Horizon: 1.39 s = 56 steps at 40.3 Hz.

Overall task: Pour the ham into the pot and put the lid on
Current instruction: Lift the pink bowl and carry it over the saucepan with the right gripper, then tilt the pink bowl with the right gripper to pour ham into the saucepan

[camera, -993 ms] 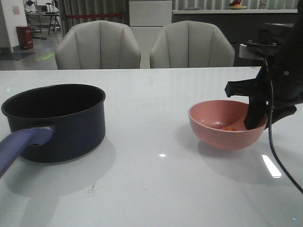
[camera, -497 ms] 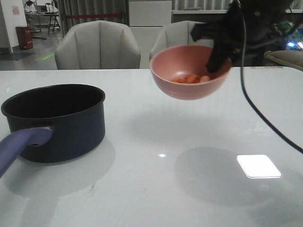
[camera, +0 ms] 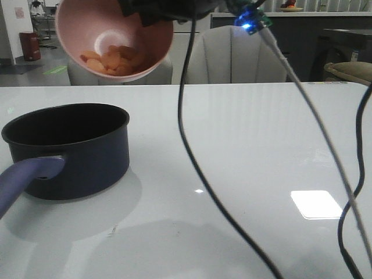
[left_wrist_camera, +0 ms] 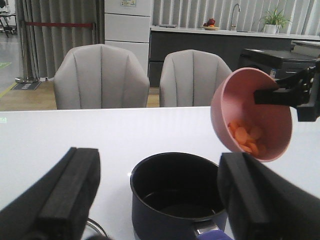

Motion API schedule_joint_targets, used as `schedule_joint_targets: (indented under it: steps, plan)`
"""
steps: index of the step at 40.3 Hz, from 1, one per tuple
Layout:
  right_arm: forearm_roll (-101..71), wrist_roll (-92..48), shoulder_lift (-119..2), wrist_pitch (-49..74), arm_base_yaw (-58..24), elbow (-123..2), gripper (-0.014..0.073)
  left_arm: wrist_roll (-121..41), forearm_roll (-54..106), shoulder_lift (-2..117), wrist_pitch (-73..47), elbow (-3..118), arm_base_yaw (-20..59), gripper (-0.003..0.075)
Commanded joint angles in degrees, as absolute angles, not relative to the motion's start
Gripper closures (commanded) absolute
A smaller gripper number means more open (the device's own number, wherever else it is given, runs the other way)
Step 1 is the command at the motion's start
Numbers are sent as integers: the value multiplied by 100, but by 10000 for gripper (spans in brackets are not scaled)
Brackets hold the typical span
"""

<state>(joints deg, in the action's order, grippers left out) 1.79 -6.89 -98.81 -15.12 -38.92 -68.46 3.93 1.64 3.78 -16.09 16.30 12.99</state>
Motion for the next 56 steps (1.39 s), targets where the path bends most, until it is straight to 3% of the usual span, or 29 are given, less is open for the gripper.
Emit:
schedule_joint_targets:
  steps: [1,13,20,35,56]
  plan:
    - [351,-1222,-9858,-2942,-4058,-6985,445,374,189,441,-1205,1780,1355,188]
    - [-869,-3747,-10685,-4086,-4449,-7192,454,374,189,441,-1205,1780,1355,188]
    - [-1599,-5413,-11072,-5346,-4736,-7192,454,374,189,441,-1205,1780,1355,188]
    - [-1131,-7020,-11692,-6932,-4879,-7192,454,374,189,441,-1205,1780,1355,188]
    - [-1136,-6799,-11742,-7329,-4879,-7192,454,374,189,441,-1205,1780,1355,188]
